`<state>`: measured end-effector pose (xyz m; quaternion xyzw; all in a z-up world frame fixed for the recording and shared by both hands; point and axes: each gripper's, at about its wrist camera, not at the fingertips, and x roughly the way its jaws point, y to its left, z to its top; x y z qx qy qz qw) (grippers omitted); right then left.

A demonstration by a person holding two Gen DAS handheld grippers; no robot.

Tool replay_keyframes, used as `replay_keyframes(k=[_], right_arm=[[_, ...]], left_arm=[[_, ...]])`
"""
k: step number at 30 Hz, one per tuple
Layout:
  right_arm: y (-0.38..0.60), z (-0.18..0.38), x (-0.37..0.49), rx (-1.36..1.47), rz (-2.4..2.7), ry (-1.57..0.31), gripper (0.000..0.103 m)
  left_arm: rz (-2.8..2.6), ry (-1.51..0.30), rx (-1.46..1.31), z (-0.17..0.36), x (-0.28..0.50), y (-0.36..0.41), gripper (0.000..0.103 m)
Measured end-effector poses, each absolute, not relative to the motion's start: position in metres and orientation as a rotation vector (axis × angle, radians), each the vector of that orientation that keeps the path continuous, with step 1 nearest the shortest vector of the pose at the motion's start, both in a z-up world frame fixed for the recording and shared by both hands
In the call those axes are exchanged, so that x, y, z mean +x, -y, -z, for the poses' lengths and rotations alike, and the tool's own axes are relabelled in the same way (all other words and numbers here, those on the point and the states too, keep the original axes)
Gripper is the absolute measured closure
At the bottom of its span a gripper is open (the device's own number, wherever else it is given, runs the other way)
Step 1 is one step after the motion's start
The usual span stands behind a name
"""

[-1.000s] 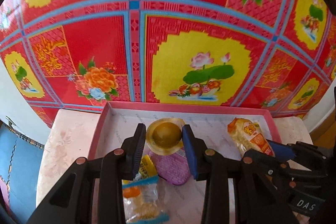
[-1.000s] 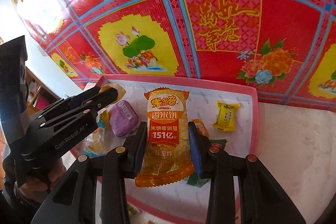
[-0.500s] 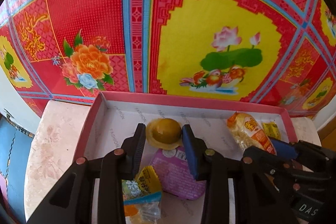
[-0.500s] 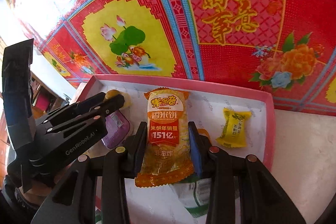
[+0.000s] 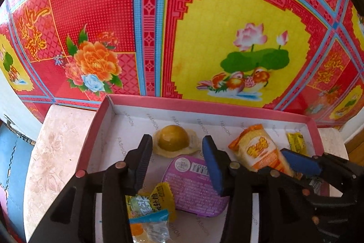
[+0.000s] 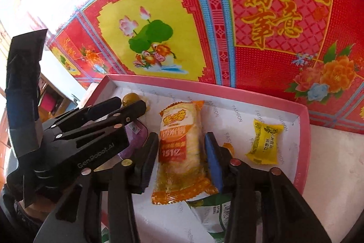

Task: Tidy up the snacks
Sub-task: 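Carry the jelly cup and rice-cracker bag over the pink tray with both tools, then open both tools to release the jelly cup and rice-cracker bag in the tray, then withdraw both tools back toward the remaining snacks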

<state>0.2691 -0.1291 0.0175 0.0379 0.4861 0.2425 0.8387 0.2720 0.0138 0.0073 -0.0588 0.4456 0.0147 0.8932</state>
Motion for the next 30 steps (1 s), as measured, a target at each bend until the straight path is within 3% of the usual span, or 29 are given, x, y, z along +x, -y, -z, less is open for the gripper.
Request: replay_keyframes(k=[15, 30], right_arm=[[0.140, -0.058, 0.239, 0.062, -0.502, -0.952, 0.053], [0.175, -0.090, 0.194, 0.102, -0.445, -0.915, 0.053]], left_arm=[[-0.007, -0.874, -0.101, -0.045, 0.239, -0.014, 0.045], [0.036, -0.855, -0.117, -0.079, 0.176, -0.002, 0.045]])
